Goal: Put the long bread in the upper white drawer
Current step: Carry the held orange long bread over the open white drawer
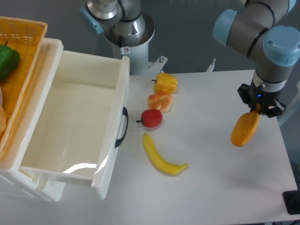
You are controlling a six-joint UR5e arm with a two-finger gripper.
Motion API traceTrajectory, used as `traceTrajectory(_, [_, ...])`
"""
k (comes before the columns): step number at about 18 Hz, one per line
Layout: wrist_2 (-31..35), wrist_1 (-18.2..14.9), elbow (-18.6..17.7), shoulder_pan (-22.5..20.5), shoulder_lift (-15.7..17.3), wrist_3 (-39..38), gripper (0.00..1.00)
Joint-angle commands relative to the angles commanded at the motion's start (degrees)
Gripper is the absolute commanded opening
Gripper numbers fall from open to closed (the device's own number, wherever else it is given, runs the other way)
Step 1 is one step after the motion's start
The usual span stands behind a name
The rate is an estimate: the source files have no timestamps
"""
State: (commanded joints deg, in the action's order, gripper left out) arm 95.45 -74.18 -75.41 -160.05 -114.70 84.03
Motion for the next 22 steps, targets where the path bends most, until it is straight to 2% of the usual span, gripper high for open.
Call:
traceTrajectory(4, [0.0, -0.09, -0.09, 0.09, 0.52, -1.49, 0.0])
traceTrajectory(11, [-2.46, -2.81, -0.17, 1.32, 3.86, -7.81, 0.0])
traceTrajectory(14, [-3.95, -5.27, -0.44, 1.32, 6.84, -10.97, 0.0])
traceTrajectory(18, [-7.55, -10.01, -0.7, 1.84, 12.64, -16.86, 0.0])
traceTrajectory(20, [-9.13, -11.42, -1.32, 3.16, 16.07, -21.07, 0.0])
traceTrajectory(22, [-9.58, -11.86, -1.49, 5.7, 18.1, -25.47, 0.0])
